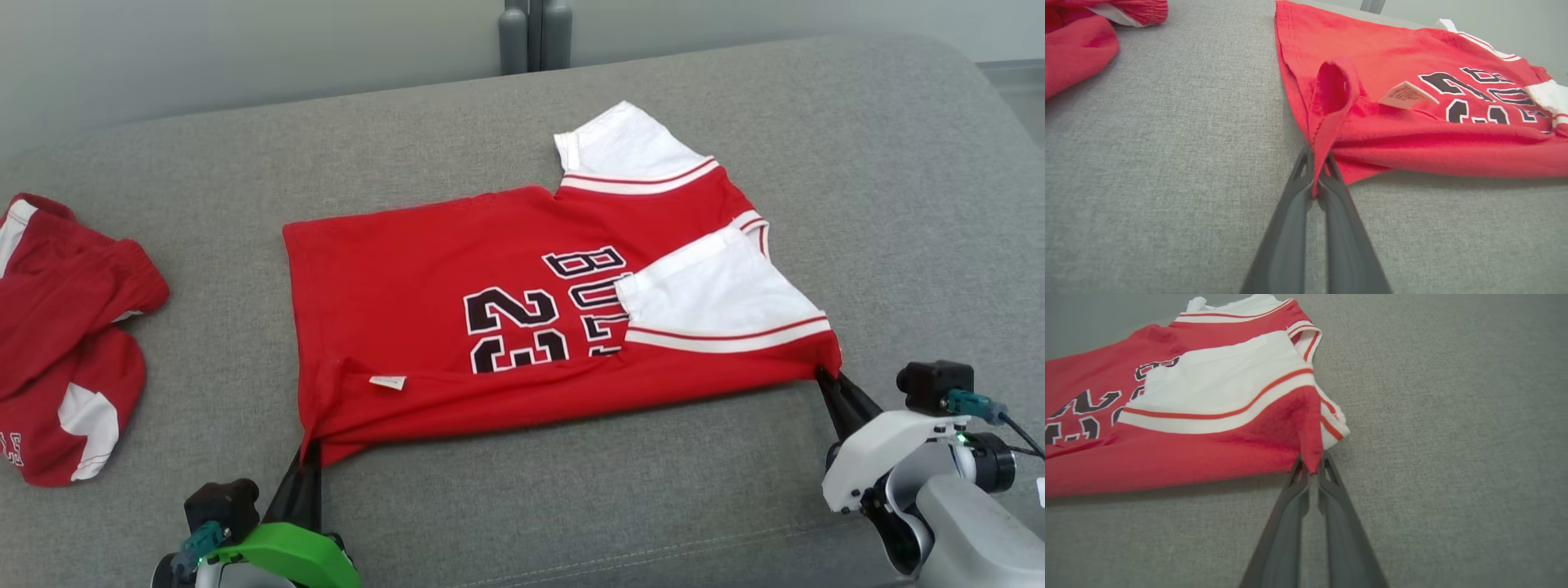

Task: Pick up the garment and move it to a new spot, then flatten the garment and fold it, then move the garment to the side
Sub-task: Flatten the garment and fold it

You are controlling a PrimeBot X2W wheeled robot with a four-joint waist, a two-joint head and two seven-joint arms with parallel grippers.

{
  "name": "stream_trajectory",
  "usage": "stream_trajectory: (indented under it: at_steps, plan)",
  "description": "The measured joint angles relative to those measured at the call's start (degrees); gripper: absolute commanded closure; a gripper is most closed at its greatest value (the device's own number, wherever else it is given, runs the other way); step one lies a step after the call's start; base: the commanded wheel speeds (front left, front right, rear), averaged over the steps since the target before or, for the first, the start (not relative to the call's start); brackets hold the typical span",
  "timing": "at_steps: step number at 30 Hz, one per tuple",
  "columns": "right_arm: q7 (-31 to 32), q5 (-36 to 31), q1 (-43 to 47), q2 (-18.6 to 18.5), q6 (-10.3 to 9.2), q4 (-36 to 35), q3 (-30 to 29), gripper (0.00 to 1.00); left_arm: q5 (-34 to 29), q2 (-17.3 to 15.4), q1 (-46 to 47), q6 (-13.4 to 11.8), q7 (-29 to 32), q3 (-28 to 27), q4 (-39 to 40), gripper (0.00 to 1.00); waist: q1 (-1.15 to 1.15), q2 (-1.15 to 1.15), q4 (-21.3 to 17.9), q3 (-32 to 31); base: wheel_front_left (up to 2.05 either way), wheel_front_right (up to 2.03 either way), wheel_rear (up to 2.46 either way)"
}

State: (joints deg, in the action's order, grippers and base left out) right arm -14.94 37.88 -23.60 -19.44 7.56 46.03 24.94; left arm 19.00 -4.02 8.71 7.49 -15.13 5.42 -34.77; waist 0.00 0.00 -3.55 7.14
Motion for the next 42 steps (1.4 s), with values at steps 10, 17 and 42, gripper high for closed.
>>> stream_trajectory:
  at_steps: [10,17,42]
  plan:
    - [2.57,-0.41,7.05,0.20,-0.01,-6.09,-2.30,1.00,0.05,0.45,-5.16,-0.45,0.00,-1.44,3.39,1.00,0.00,0.00,-1.27,-2.77,0.00,0.00,0.00]
    - [5.73,-1.56,13.06,1.25,-0.01,-10.66,-7.15,1.00,-0.40,0.68,-6.32,-0.53,0.00,-0.52,2.71,1.00,0.00,0.00,-0.04,-3.75,0.00,0.00,0.00]
    - [6.84,-11.77,17.38,6.27,-0.03,-23.08,-16.64,0.00,-2.27,0.93,-7.84,-1.82,-0.01,-3.14,10.37,0.00,0.00,0.00,0.80,-5.62,0.00,0.00,0.00]
